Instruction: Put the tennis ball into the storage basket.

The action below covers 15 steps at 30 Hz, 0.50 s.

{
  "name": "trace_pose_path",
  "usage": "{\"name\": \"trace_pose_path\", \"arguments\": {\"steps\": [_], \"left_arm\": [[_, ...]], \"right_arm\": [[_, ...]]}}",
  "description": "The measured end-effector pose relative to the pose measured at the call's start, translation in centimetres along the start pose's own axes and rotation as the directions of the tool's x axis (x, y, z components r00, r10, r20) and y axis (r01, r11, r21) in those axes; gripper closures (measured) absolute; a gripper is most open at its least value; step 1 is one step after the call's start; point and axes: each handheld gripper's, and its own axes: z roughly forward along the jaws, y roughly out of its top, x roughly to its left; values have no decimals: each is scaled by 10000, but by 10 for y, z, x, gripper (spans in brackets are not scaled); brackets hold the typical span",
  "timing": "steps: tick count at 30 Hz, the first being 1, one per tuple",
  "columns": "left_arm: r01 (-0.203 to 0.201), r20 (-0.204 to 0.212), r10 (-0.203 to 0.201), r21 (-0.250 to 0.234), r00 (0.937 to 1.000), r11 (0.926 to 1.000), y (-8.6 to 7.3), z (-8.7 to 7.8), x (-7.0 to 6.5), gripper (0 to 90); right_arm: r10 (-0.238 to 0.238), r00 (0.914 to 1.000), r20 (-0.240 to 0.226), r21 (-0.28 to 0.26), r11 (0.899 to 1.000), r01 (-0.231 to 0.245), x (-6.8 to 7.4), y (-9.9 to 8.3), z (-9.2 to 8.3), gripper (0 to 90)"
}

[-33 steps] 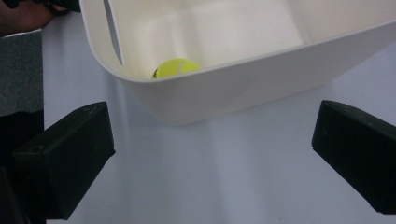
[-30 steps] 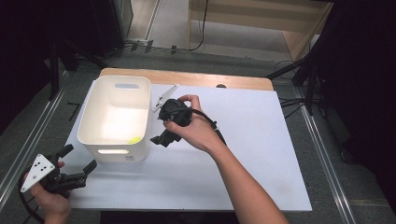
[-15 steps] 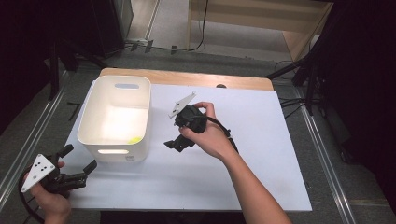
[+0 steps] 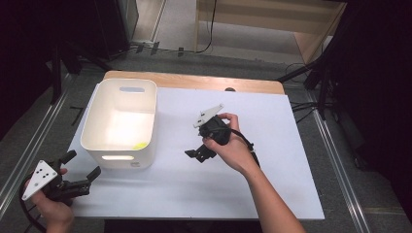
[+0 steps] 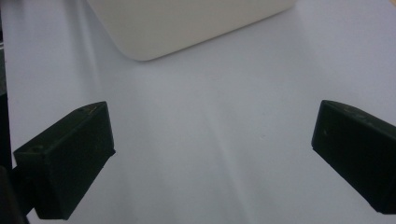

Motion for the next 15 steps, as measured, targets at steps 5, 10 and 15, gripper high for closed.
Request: {"name": "trace_pose_path", "arguments": {"steps": [5, 10, 15], "left_arm": [[-22, -10, 22, 27, 10000, 10000, 0, 0, 0, 0], [-37, -26, 37, 37, 10000, 10000, 0, 0, 0, 0], [-71, -40, 72, 84, 10000, 9999, 0, 0, 0, 0]], "right_arm": [[298, 9995, 118, -133, 9995, -296, -4, -18, -5, 0], [555, 9981, 254, -344, 9979, -546, -8, -34, -10, 0], [853, 9957, 358, -574, 9949, -832, -10, -50, -15, 0]]}}
